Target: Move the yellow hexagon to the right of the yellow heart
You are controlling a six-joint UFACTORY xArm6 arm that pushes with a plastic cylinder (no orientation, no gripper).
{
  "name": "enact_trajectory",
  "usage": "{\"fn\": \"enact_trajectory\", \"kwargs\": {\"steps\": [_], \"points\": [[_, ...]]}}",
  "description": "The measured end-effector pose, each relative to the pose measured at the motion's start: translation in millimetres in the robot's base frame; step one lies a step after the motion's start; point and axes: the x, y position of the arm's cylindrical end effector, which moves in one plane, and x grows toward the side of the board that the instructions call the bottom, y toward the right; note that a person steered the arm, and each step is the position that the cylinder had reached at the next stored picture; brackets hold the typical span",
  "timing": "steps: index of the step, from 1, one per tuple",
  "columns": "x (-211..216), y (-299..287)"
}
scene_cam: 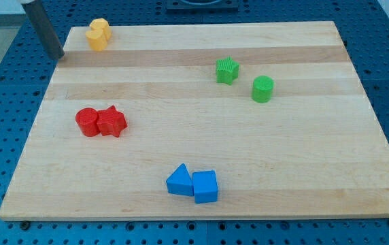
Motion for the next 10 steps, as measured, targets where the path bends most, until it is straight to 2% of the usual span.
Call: {"fn": "enact_trajectory", "kwargs": {"steps": [3, 4, 6, 9, 10], "points": [[-91.0, 1.1], [-90.9, 7.8], [-90.6, 86.1], [-90.6, 173.5], [-89.9, 183.9]]}}
